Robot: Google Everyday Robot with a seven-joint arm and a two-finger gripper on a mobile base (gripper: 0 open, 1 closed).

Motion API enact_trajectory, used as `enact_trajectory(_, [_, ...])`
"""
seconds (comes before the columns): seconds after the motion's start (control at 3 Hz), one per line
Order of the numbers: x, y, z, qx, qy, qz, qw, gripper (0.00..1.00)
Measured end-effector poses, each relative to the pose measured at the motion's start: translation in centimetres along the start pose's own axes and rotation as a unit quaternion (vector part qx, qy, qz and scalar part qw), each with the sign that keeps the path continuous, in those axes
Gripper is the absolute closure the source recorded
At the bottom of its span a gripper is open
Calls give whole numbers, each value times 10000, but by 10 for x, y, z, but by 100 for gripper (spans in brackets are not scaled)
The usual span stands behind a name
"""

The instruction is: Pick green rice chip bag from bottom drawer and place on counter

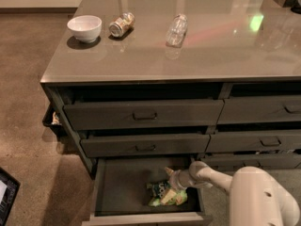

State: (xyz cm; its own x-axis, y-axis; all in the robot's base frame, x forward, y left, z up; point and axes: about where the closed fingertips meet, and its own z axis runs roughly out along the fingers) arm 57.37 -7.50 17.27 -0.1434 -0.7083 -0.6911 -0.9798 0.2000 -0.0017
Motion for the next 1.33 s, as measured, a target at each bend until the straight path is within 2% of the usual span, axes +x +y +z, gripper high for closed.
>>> enact_trajectory(0.33, [21,4,18,-117,9,312,9994,0])
enact_trajectory(0.67, [29,3,19,-56,-60,557,9984,19])
enact_trajectory(1.0, [16,-3,2,165,-131,620,9979,42])
enact_trajectory(1.33, [-10,-5,-19,340,-165,518,9979,64])
